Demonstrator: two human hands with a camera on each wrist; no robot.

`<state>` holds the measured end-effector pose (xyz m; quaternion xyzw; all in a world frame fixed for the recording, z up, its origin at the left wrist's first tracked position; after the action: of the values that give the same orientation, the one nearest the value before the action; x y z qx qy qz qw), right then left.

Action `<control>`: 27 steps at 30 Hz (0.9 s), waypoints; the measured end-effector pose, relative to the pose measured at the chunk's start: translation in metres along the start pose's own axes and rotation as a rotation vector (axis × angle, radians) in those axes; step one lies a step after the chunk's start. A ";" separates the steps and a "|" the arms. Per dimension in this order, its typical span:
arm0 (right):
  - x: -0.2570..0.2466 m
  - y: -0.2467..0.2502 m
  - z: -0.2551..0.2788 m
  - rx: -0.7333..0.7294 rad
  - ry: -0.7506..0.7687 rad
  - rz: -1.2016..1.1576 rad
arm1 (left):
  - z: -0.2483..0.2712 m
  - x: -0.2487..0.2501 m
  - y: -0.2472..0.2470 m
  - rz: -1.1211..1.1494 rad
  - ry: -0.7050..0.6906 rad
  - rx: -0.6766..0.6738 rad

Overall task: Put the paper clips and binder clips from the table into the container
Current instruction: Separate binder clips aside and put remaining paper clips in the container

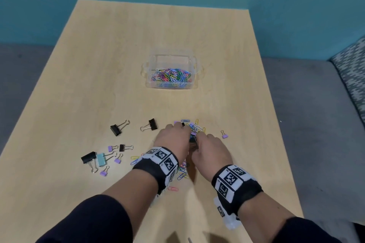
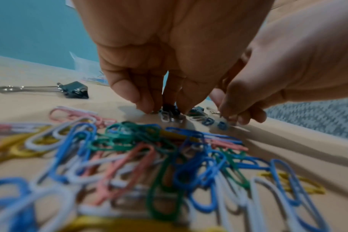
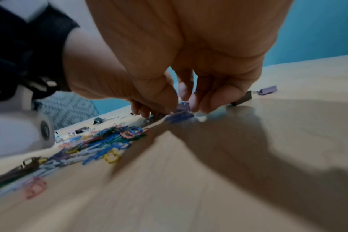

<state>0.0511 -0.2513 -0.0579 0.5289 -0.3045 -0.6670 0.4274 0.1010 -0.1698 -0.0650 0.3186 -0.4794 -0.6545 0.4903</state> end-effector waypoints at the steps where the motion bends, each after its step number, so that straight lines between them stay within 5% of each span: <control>1: 0.003 0.002 0.003 0.005 -0.012 -0.019 | 0.000 0.000 0.000 -0.004 0.003 -0.006; 6: 0.035 0.012 0.021 0.014 -0.110 -0.055 | 0.003 -0.005 0.003 0.165 0.037 -0.038; 12: 0.055 0.019 0.031 0.028 -0.072 0.016 | 0.001 -0.050 0.005 0.689 0.206 -0.058; 19: 0.009 0.011 0.012 0.056 0.223 0.306 | -0.009 -0.090 0.028 0.336 0.235 0.159; 22: 0.004 0.005 0.008 0.009 0.220 0.341 | 0.001 -0.064 0.030 0.183 0.053 0.229; 27: 0.004 0.008 0.016 0.009 0.165 0.376 | 0.031 -0.003 -0.011 0.004 -0.259 0.125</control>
<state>0.0377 -0.2594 -0.0487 0.5177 -0.3647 -0.5284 0.5655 0.0712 -0.1564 -0.0648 0.2603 -0.5792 -0.6580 0.4047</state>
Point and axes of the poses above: each hand's wrist, its own z-axis away from the middle knuckle, its own y-axis out of the back of the hand, x = y × z, the point moved 9 cm from there along -z, towards the middle knuckle, and after that the axes turned 10 degrees about y, right-handed, at the moved point
